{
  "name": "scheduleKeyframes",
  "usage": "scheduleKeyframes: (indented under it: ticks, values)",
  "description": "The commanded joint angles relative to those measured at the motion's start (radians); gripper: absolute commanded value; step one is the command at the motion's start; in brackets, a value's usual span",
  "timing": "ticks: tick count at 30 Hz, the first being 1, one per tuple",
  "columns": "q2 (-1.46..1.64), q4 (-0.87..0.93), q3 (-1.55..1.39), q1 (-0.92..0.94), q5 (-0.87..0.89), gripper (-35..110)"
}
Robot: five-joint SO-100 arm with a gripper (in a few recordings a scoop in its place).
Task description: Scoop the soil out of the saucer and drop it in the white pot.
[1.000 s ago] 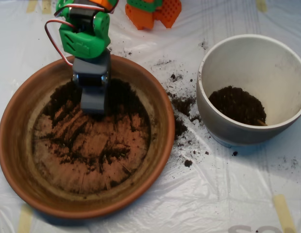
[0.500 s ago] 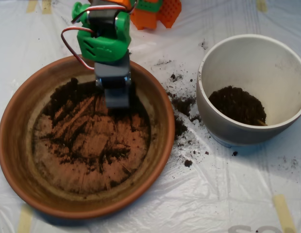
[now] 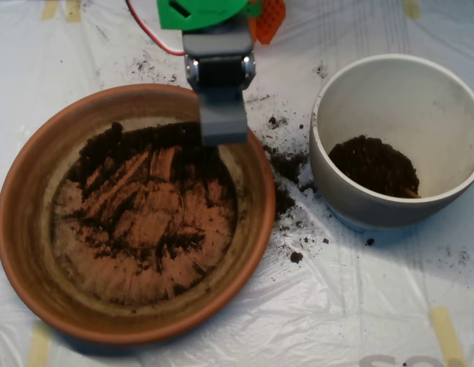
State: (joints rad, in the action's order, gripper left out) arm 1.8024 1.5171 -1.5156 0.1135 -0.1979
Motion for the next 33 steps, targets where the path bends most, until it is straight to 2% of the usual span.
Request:
scheduleKeyframes:
  ticks: [1, 13, 17, 22, 24, 28, 33]
  values:
    - [0.100, 0.077, 0.195, -0.067, 0.021, 0]
    - [0.005, 0.163, 0.511, -0.379, -0.015, 0]
    - [-0.126, 0.173, 0.624, -0.443, -0.038, 0]
    - [-0.193, 0.135, 0.626, -0.471, -0.049, 1]
    - [-0.190, 0.129, 0.606, -0.483, -0.048, 9]
    - [-0.178, 0.135, 0.592, -0.500, -0.054, 33]
    - [-0.172, 0.146, 0.558, -0.495, -0.058, 38]
